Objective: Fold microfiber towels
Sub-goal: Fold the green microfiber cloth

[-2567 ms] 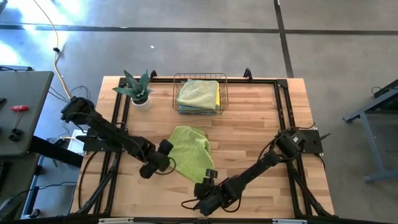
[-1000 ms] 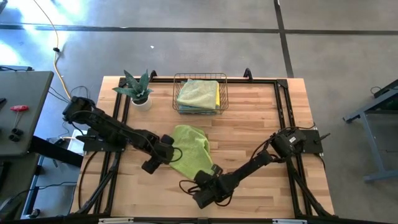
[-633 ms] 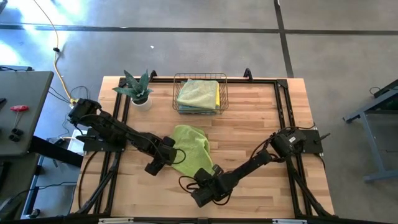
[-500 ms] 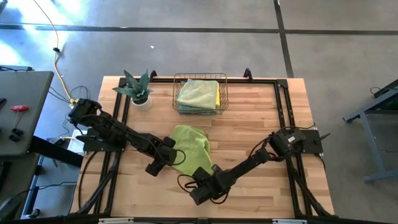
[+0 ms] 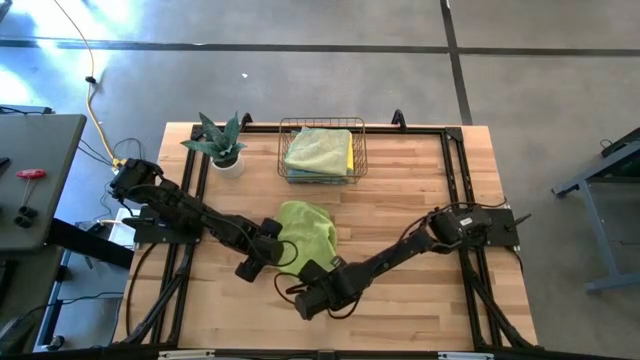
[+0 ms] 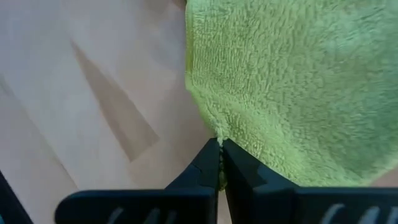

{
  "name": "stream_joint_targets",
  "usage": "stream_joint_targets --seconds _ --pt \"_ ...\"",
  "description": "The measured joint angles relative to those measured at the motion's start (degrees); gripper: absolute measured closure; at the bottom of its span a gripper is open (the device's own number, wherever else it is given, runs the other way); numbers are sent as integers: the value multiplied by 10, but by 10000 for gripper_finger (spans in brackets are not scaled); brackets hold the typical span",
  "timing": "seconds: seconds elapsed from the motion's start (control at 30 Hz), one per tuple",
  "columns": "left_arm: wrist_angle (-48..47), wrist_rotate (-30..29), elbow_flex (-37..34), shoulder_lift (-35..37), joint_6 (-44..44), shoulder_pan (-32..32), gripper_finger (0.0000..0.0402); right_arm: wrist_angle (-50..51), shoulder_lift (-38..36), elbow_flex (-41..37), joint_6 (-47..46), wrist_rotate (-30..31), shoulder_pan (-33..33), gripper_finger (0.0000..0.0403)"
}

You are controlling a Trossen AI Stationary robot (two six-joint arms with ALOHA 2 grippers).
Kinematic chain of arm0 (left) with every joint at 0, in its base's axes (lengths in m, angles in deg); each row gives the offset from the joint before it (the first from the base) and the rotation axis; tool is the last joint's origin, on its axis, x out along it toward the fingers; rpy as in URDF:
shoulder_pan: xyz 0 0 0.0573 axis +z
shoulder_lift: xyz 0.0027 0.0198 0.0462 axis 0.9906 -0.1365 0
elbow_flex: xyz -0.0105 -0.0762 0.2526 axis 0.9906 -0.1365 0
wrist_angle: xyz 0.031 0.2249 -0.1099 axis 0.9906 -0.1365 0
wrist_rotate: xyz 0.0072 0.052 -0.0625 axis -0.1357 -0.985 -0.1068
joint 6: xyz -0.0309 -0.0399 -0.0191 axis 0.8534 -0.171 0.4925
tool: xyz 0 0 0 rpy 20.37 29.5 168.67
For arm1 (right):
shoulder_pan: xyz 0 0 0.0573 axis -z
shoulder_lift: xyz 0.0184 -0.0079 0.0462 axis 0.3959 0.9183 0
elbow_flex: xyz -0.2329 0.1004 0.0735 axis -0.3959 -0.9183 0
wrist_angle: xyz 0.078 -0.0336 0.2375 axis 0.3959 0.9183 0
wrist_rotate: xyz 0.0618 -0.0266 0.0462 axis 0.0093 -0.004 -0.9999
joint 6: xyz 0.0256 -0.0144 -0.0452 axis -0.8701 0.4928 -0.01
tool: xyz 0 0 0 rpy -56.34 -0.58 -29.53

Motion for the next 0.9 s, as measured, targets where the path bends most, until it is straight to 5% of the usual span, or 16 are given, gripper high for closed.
stream_joint_targets --seconds 0.9 --pt "-57 -13 -1 -2 -3 1 184 166 -2 84 -69 12 -18 403"
